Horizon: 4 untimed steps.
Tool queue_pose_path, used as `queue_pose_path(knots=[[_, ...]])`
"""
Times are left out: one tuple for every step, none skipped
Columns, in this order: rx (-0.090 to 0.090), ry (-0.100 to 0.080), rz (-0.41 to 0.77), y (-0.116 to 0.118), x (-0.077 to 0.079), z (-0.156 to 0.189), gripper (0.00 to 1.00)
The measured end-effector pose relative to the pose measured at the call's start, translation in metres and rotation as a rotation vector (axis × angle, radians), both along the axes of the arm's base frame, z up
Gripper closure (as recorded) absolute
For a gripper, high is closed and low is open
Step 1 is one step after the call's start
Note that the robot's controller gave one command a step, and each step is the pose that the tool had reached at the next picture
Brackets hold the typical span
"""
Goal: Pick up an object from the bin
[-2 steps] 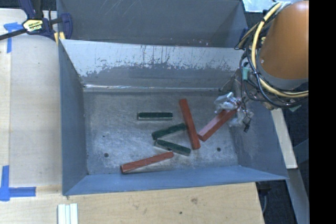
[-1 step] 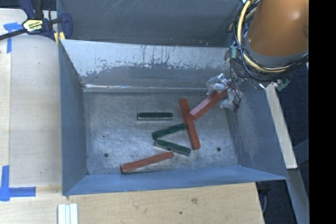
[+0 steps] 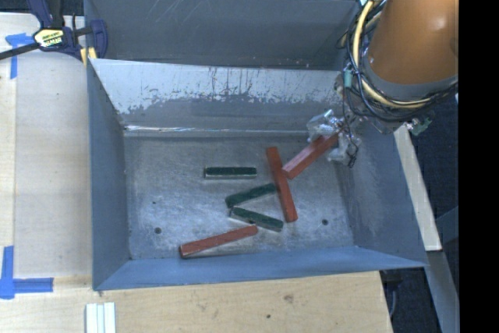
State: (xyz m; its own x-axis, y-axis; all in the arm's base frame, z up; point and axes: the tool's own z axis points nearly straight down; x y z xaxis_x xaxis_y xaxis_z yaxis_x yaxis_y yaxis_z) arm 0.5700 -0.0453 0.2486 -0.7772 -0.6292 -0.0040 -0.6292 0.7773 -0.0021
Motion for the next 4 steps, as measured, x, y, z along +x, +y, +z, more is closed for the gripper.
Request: queue_pose_path(knots=[[0.0,0.0,-0.001,-0.0001,0.0,0.0,1.0],[0.0,0.001,-0.002,-0.0002,-0.0001,0.0,1.0],[0.0,0.001,-0.003,-0.0002,-0.0001,0.0,1.0],[0.0,0.001,-0.004,-0.0003,-0.0001,0.0,1.0]])
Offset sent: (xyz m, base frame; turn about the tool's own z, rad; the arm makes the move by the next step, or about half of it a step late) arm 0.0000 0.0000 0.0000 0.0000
